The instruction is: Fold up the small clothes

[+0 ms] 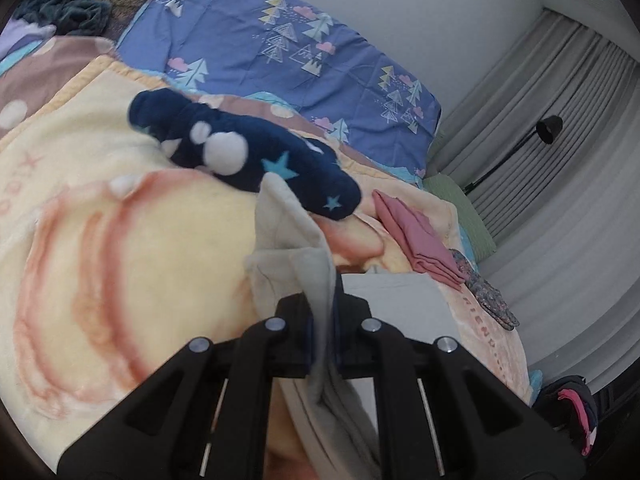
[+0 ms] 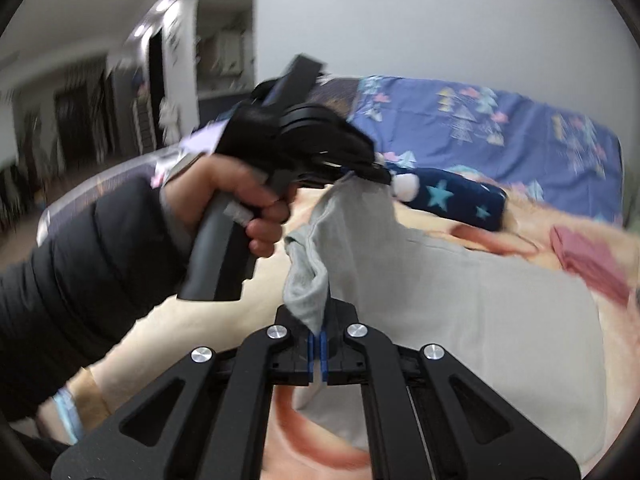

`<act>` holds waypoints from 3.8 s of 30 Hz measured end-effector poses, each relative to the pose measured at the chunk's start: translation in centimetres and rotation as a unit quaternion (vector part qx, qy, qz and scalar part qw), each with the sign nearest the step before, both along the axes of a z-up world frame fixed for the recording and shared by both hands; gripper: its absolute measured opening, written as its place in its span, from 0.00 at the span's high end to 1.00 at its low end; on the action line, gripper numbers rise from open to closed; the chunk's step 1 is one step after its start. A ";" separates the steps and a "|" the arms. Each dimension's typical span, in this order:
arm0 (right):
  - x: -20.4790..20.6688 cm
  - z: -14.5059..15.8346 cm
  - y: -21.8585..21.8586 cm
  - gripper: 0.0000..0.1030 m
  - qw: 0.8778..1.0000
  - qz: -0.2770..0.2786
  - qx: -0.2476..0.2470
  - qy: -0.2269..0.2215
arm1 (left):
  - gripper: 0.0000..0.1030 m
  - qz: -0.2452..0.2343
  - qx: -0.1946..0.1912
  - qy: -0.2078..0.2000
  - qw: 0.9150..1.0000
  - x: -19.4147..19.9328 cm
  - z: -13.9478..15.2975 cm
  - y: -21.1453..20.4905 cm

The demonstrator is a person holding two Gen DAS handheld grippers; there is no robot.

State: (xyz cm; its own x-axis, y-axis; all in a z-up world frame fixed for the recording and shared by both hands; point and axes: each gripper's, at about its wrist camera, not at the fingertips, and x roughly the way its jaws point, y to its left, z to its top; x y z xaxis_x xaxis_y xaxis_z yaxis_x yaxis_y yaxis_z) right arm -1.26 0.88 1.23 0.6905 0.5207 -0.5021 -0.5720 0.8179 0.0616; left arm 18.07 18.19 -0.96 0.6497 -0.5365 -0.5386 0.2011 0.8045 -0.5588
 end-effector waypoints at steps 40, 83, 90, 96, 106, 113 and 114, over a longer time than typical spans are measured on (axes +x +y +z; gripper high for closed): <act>1.9 -11.1 -32.2 0.98 0.903 -0.195 0.307 0.229 | 0.42 -0.122 0.246 -0.020 0.961 3.1 -2.5 -36.3; -0.5 -6.6 -31.3 0.92 0.934 -0.233 0.205 0.177 | 0.74 -0.105 0.353 -0.014 0.930 -20.1 -7.2 -18.1; -0.2 -6.7 -30.8 0.94 0.937 -0.225 0.201 0.174 | 0.87 -0.114 0.272 -0.062 0.953 -19.7 -3.7 -18.0; -0.8 -8.7 -32.2 0.95 0.921 -0.257 0.192 0.223 | 0.80 -0.120 0.333 -0.021 0.935 -16.3 -9.2 -20.2; -1.0 -5.2 -30.4 0.87 0.951 -0.225 0.153 0.148 | 0.68 -0.109 0.320 -0.009 0.941 -16.3 -9.6 -19.7; 2.4 -10.3 -27.1 0.87 0.949 -0.240 0.048 0.199 | 0.68 -0.105 0.300 -0.008 0.948 -16.4 -9.1 -19.0; 2.2 -10.2 -27.5 0.87 0.949 -0.238 0.063 0.198 | 0.68 -0.107 0.283 -0.004 0.953 -16.2 -8.7 -18.5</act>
